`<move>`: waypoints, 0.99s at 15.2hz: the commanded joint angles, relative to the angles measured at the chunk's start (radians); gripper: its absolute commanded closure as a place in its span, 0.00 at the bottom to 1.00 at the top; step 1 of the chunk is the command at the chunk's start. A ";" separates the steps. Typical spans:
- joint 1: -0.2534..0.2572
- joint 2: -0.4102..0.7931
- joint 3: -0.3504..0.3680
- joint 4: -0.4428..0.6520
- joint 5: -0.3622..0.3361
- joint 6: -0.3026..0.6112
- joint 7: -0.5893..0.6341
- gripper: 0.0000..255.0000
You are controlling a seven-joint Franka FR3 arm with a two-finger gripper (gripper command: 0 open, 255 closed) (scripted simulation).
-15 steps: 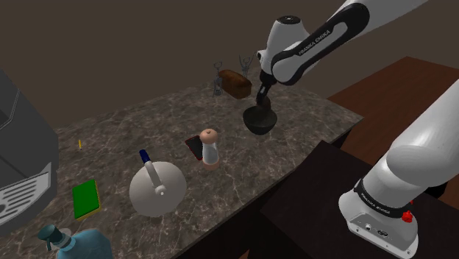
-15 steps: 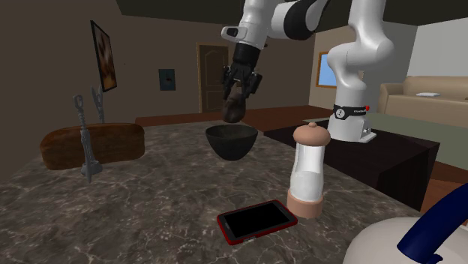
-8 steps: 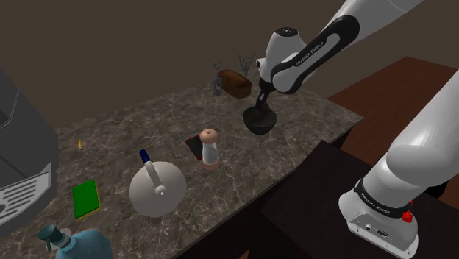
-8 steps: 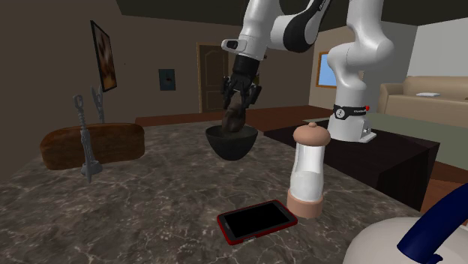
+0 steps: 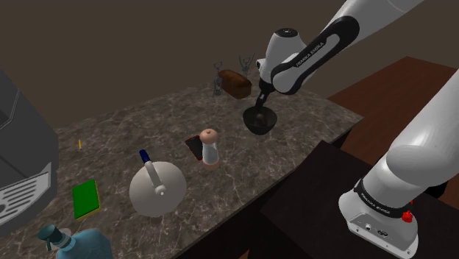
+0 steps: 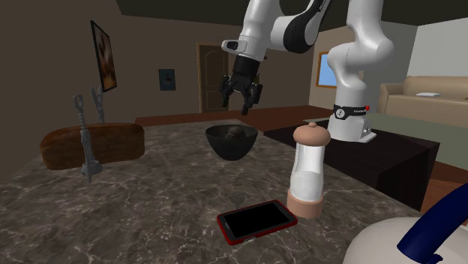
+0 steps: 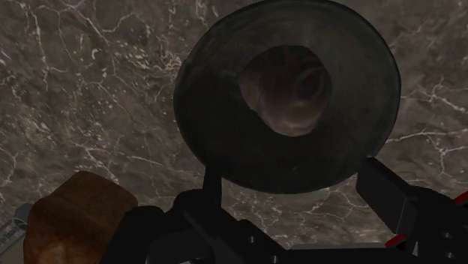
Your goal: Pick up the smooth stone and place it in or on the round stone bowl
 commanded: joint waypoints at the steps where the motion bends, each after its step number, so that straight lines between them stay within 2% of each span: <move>1: 0.000 0.000 0.000 0.000 0.000 0.000 0.000 0.00; 4: 0.000 0.000 0.000 0.000 0.000 0.000 0.000 0.00; 8: 0.014 -0.138 0.007 -0.011 0.059 -0.126 -0.043 0.00; 15: 0.015 -0.138 0.006 -0.011 0.059 -0.126 -0.043 0.00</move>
